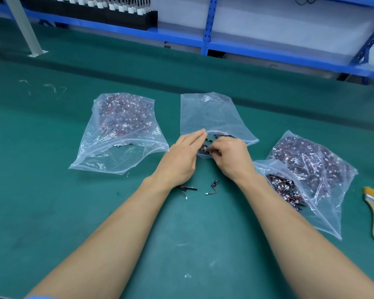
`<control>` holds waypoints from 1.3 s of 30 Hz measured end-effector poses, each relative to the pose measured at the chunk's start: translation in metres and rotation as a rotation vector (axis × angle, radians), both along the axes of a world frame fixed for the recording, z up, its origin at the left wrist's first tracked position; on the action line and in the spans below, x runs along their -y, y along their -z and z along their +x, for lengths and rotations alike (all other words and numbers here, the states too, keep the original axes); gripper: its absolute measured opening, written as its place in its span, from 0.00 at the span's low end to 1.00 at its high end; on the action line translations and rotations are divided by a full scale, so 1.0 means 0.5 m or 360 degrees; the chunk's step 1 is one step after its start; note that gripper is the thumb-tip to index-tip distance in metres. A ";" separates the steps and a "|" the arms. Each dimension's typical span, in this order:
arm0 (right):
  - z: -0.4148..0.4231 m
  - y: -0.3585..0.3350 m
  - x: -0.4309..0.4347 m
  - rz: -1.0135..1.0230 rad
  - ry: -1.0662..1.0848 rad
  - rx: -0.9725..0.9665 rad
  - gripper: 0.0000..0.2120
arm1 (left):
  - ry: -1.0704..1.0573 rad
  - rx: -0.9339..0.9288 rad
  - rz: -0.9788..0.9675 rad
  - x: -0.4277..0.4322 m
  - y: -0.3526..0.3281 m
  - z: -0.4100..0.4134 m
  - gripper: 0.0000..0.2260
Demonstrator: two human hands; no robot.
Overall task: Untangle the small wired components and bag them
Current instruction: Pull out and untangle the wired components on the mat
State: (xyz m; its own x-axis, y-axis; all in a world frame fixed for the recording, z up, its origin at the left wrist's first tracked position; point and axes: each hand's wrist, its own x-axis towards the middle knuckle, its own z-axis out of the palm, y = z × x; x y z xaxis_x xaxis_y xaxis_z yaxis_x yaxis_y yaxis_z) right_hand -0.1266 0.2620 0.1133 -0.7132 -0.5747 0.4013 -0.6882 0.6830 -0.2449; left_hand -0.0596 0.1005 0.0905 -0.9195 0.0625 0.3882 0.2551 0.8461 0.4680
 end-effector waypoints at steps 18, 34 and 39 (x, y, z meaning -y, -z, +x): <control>0.150 0.006 -0.110 -0.0487 0.0124 0.0667 0.08 | 0.0104 0.0194 0.0219 0.014 -0.007 0.038 0.22; 0.154 0.031 -0.102 -0.0406 0.0090 0.0415 0.05 | 0.0018 0.0299 0.0021 0.036 -0.015 0.154 0.02; 0.153 0.035 -0.101 -0.0410 0.0096 0.0406 0.07 | 0.0089 0.0140 0.0129 0.028 -0.011 0.152 0.03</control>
State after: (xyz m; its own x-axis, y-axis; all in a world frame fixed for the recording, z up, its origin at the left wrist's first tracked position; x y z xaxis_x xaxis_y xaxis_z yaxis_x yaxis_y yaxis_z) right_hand -0.0500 0.3123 0.0957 -0.8386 -0.4317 0.3323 -0.5431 0.6140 -0.5728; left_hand 0.0164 0.0863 0.0961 -0.9462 0.0861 0.3118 0.2554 0.7903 0.5569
